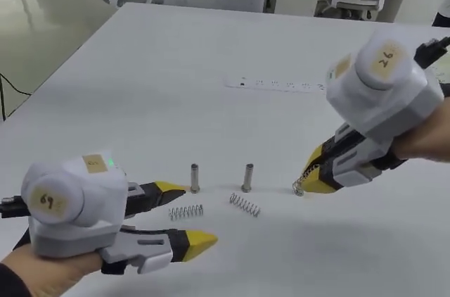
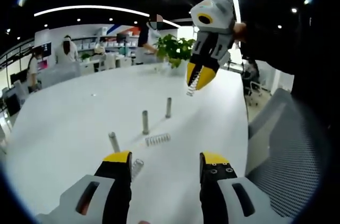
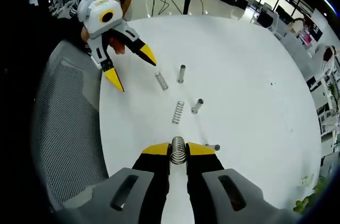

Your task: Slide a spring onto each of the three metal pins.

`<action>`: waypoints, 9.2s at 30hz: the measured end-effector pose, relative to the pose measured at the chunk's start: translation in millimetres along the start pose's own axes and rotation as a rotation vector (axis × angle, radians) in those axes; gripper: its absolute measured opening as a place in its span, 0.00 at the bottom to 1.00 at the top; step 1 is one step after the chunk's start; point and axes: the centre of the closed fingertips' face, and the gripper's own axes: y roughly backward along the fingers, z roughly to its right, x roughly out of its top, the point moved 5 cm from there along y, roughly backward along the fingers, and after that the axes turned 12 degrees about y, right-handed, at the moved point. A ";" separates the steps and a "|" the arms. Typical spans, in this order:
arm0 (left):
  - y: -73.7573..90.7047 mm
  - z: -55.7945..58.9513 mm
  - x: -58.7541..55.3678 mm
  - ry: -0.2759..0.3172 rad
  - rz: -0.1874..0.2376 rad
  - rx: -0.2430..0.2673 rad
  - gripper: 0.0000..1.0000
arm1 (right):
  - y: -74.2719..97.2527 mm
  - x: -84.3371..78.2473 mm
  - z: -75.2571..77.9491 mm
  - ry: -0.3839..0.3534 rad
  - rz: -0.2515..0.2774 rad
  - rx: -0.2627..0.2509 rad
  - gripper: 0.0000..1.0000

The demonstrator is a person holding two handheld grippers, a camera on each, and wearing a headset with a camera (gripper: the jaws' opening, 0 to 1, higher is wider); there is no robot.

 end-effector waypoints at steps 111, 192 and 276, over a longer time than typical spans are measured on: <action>-2.6 -1.0 -7.4 -0.022 -0.057 0.022 0.46 | -85.0 -54.8 55.9 0.024 -0.293 0.127 0.15; -4.6 3.6 -9.3 -0.040 -0.084 0.004 0.44 | -130.1 7.8 5.8 -0.040 -0.121 0.059 0.12; -7.6 24.4 -2.7 -0.144 -0.034 -0.090 0.24 | -66.3 58.5 -55.3 0.231 -0.121 0.277 0.08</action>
